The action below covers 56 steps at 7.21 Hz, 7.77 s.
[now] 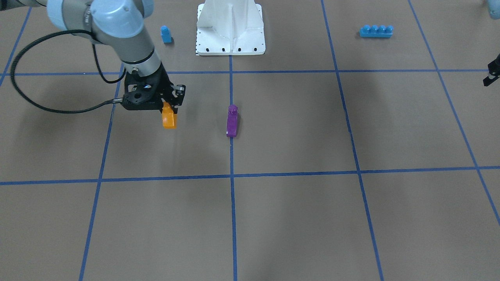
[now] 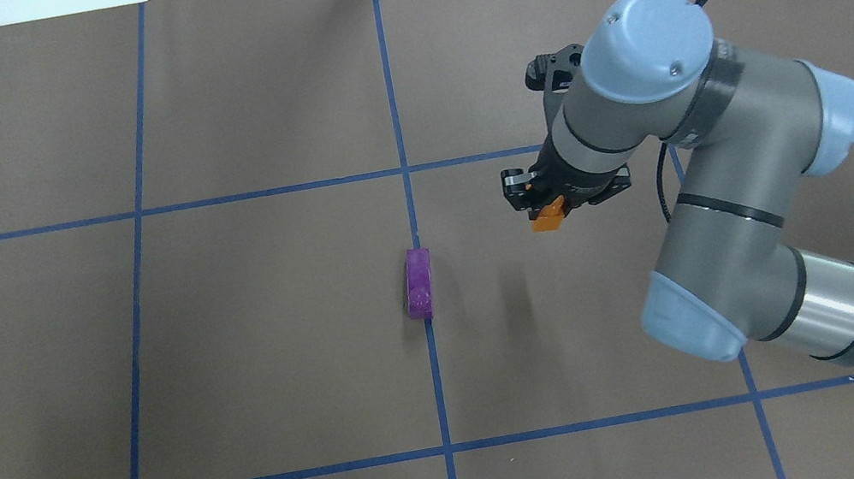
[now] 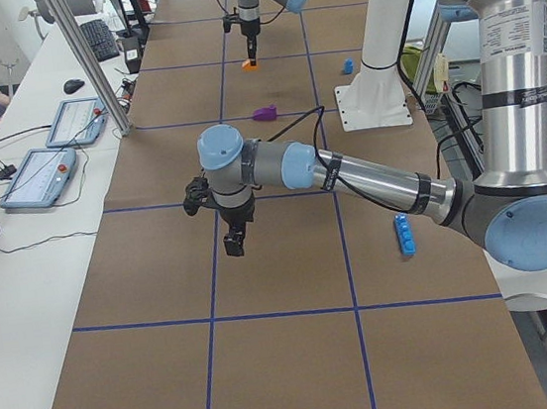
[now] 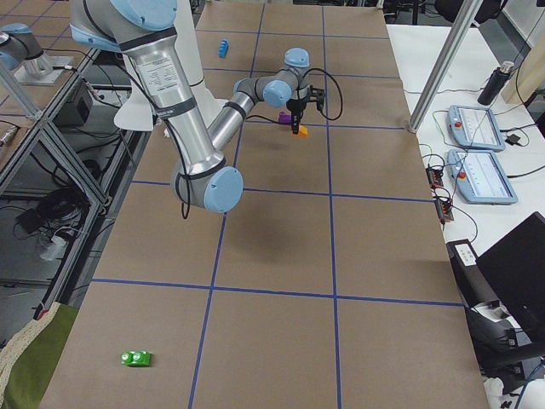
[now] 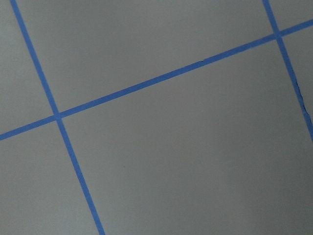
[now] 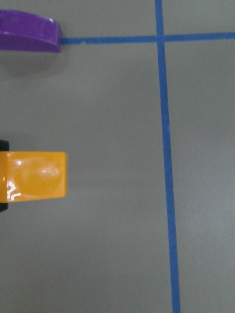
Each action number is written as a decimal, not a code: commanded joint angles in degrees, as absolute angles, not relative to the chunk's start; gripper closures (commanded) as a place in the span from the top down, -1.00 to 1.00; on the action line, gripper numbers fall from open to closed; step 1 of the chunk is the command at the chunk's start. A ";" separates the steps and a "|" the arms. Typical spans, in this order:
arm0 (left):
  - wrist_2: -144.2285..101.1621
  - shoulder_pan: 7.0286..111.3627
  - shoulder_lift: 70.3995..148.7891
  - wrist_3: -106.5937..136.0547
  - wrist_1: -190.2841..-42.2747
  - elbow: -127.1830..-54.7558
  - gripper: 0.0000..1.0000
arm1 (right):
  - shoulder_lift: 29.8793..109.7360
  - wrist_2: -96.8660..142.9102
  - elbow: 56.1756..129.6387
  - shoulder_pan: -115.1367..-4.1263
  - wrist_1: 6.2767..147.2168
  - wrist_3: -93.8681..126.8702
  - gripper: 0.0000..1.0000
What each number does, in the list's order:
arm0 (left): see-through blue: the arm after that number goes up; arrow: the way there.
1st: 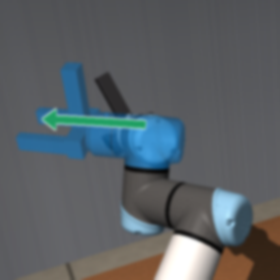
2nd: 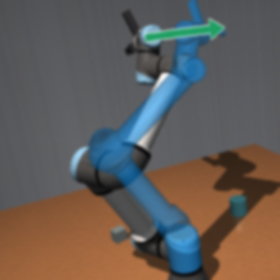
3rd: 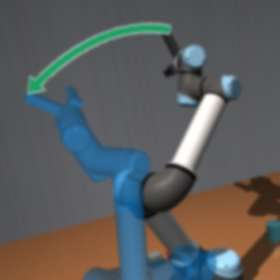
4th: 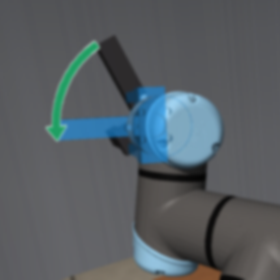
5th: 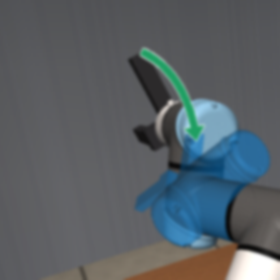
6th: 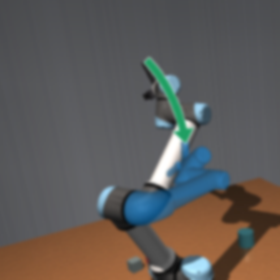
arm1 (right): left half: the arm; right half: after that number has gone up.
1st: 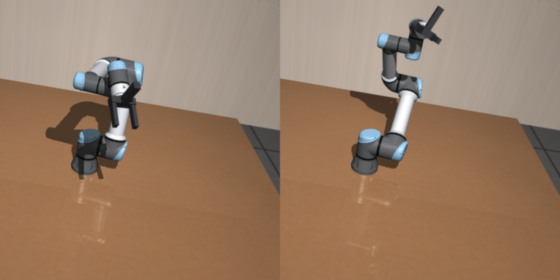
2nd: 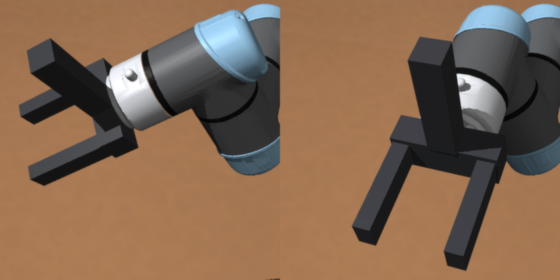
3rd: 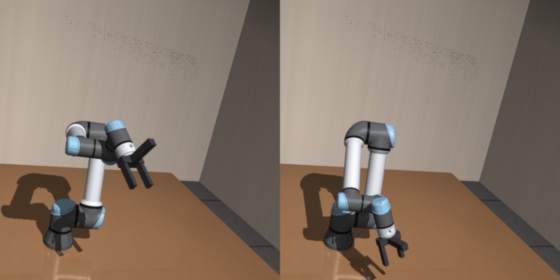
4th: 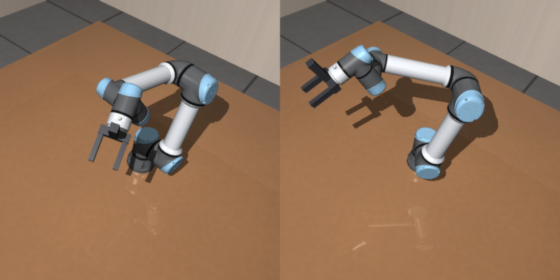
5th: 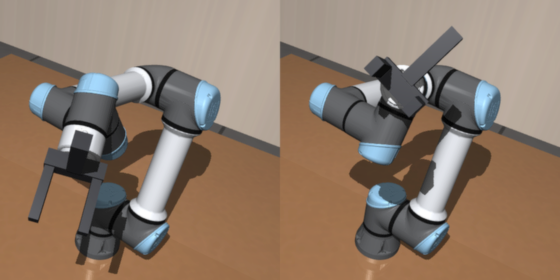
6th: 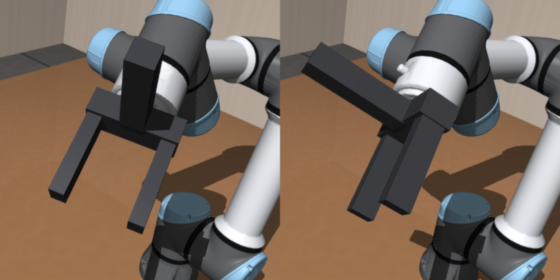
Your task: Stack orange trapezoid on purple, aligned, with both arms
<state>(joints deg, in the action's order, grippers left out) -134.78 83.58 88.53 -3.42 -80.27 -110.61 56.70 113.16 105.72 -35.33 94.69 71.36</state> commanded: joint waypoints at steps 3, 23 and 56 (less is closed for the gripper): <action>-134.82 84.11 88.15 -3.43 -81.04 -110.22 1.00 | 41.59 109.07 91.60 -28.05 95.01 83.58 -1.00; -134.82 84.02 87.71 -3.52 -81.12 -109.95 1.00 | 42.19 103.10 89.47 -23.29 95.63 80.34 -1.00; -134.21 88.59 79.98 -8.53 -90.53 -103.27 1.00 | 98.26 127.44 103.18 -88.86 99.58 -3.60 1.00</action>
<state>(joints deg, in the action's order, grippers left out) -134.21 88.64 79.98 -8.53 -90.53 -103.38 98.27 127.44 103.25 -88.90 99.62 -3.60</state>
